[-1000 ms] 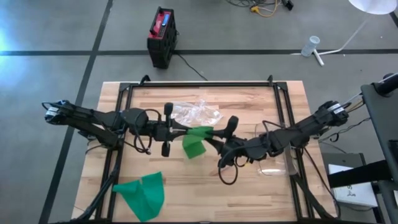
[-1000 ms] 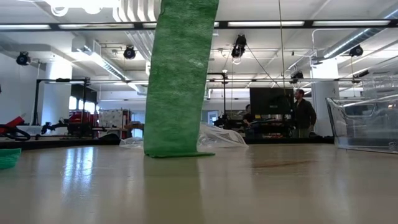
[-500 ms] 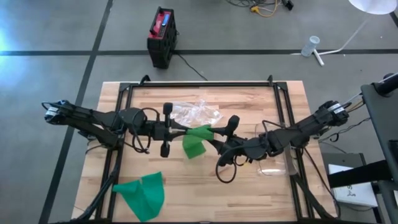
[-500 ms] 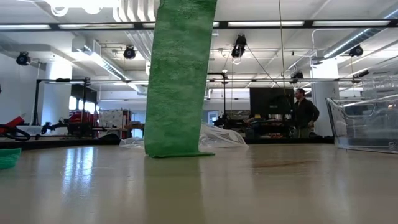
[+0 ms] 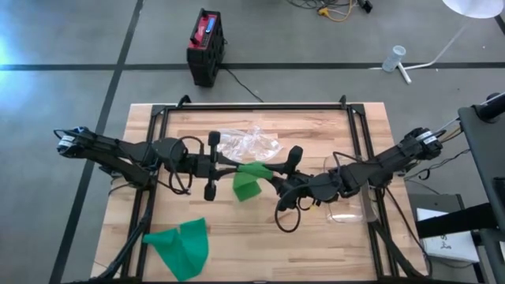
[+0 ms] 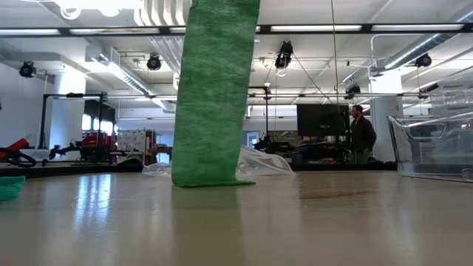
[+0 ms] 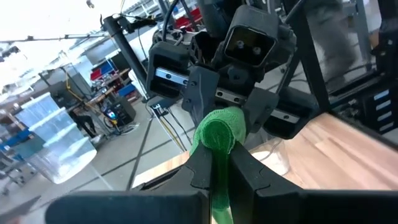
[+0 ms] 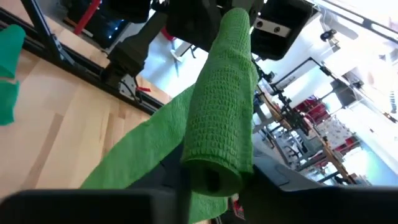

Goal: Roll bandage
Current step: Roll the green bandage

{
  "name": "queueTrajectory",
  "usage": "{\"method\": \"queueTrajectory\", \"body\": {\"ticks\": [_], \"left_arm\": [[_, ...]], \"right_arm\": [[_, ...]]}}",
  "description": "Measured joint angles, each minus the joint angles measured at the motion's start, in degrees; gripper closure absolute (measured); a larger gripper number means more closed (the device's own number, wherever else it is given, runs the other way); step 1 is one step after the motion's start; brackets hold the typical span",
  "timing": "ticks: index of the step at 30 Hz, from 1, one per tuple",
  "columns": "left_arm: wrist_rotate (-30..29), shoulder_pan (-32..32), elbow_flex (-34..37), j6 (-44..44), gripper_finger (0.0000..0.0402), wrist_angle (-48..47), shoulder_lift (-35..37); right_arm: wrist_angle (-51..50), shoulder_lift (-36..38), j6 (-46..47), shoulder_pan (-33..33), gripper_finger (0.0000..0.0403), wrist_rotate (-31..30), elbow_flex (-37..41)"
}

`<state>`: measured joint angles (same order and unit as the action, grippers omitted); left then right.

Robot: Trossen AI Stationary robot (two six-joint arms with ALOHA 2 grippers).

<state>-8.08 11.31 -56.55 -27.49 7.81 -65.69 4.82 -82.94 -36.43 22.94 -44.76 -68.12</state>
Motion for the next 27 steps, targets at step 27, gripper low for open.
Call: {"method": "queueTrajectory", "body": {"ticks": [27], "left_arm": [[16.4, -7.0, 21.6, 6.4, 0.0257, 36.1, 2.6]], "right_arm": [[-0.3, 4.4, 16.0, -2.6, 0.0373, 12.2, -2.9]]}}
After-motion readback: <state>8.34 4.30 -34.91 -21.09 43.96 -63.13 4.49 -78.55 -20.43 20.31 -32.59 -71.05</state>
